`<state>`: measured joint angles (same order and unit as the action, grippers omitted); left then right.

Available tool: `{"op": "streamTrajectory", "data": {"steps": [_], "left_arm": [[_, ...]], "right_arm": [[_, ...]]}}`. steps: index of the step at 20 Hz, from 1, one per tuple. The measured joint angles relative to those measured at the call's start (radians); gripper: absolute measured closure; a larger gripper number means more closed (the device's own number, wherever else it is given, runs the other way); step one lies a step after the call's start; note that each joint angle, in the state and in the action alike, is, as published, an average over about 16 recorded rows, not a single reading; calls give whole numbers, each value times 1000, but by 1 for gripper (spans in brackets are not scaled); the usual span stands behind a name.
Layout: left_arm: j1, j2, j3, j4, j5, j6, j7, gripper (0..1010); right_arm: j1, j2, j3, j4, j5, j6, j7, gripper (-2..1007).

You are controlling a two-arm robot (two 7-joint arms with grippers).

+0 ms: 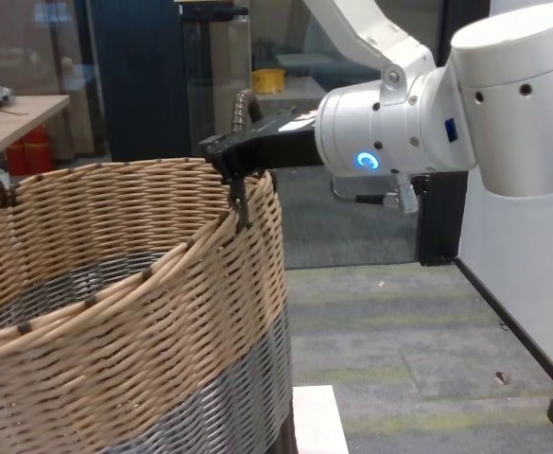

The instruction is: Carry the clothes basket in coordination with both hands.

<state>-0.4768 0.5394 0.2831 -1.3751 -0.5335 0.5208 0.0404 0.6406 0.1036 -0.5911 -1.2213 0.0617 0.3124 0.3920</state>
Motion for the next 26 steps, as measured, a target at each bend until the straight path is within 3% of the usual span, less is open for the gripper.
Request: {"op": "streamTrajectory", "data": {"steps": [11,26], "left_arm": [[-48,-24,28,77,50,-34,-45,1010],[-51,-30,18,86,68,-26,-78,1005]], "right_arm": [[4,-9,13,14,-14,-3,17,983],[12,-13,17,30,-16,-9,40,983]]}}
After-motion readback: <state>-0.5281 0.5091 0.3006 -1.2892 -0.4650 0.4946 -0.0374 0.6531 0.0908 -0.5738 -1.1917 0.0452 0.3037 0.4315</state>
